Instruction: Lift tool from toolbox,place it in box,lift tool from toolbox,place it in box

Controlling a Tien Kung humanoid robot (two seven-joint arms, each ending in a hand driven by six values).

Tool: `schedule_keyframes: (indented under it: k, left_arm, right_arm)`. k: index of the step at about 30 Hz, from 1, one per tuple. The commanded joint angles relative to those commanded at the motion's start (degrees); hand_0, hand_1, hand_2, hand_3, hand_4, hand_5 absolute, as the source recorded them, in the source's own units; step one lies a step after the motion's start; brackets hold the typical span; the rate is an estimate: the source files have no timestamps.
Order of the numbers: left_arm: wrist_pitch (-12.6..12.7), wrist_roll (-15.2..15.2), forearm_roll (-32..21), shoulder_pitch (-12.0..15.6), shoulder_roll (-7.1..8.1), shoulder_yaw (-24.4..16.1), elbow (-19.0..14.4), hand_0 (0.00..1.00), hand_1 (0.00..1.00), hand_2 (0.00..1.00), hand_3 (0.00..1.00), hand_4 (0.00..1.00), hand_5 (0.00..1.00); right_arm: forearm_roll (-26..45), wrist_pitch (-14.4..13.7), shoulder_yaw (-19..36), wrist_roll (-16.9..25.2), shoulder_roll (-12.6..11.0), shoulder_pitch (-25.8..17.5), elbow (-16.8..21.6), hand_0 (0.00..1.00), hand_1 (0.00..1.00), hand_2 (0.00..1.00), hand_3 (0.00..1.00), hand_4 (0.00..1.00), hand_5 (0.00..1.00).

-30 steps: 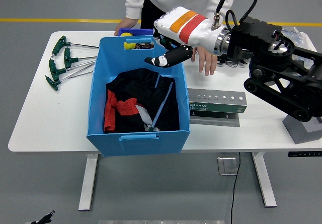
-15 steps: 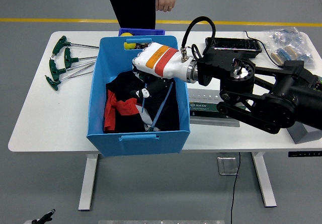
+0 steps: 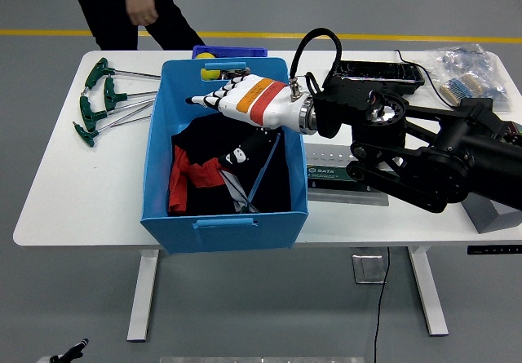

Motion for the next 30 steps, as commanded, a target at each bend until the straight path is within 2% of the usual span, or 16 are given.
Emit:
schedule_keyframes:
  k: [1,6,7,8,11,15,18,19,24,25,30]
  left_arm:
    - [0.01,0.02,0.12,0.03,-0.02,-0.18,0.00,0.915,0.939,0.909,0.639,0.756,0.555]
    - [0.03,0.15,0.73,0.08,-0.10,-0.94,0.00,0.915,0.939,0.909,0.639,0.756,0.555]
    - [0.03,0.19,0.96,0.15,-0.12,-1.25,0.00,0.915,0.935,0.908,0.639,0.756,0.555]
    - [0.05,0.25,1.30,0.21,-0.14,-1.66,0.00,0.915,0.935,0.908,0.639,0.756,0.555]
    - [0.04,0.51,2.68,0.59,-0.20,-3.57,0.00,0.915,0.935,0.908,0.639,0.756,0.555]
    - [0.36,1.43,6.99,1.20,-0.36,-8.96,0.00,0.906,0.933,0.906,0.634,0.748,0.549]
    - [0.28,1.30,6.45,1.77,-0.32,-9.09,0.00,0.906,0.933,0.906,0.634,0.748,0.549]
    - [0.24,1.31,6.45,1.88,-0.32,-9.09,0.00,0.905,0.932,0.906,0.633,0.747,0.546]
    - [0.11,0.93,4.59,2.93,-0.60,-7.66,0.00,0.905,0.932,0.906,0.633,0.747,0.546]
    - [0.11,0.92,4.42,3.07,-0.68,-7.54,0.00,0.904,0.932,0.907,0.629,0.746,0.545]
    - [0.14,1.38,6.00,3.69,-1.11,-8.82,0.00,0.904,0.932,0.907,0.629,0.746,0.545]
  right_arm:
    - [-0.05,-0.08,0.32,0.07,-0.21,-0.15,-0.12,0.923,0.911,0.964,0.998,0.884,0.567]
    - [-0.37,-1.81,3.14,1.47,-2.06,-1.20,-0.37,0.923,0.911,0.964,0.998,0.884,0.567]
    - [-0.24,-2.28,4.01,1.87,-2.58,-1.53,-0.26,0.926,0.906,0.962,0.998,0.898,0.608]
    - [-0.08,-2.58,4.74,2.14,-3.00,-1.80,-0.12,0.926,0.906,0.962,0.998,0.898,0.608]
    - [0.95,-3.39,8.29,2.89,-4.93,-3.18,1.08,0.926,0.906,0.962,0.998,0.898,0.608]
    - [4.95,-3.99,12.62,3.49,-7.53,-5.31,3.12,0.926,0.899,0.942,0.998,0.918,0.603]
    - [12.01,-4.17,16.28,5.00,-10.53,-8.31,5.30,0.926,0.899,0.942,0.998,0.918,0.603]
    - [14.22,-4.02,17.09,5.46,-11.19,-9.11,5.79,0.928,0.898,0.921,0.973,0.955,0.629]
    - [26.14,-2.52,23.05,8.84,-14.98,-16.14,9.94,0.928,0.898,0.921,0.973,0.955,0.629]
    - [28.37,-2.11,24.19,9.27,-15.39,-17.54,10.57,0.929,0.895,0.913,0.957,0.998,0.799]
    - [40.29,-0.64,30.53,11.06,-16.51,-24.56,12.41,0.929,0.895,0.913,0.957,0.998,0.799]
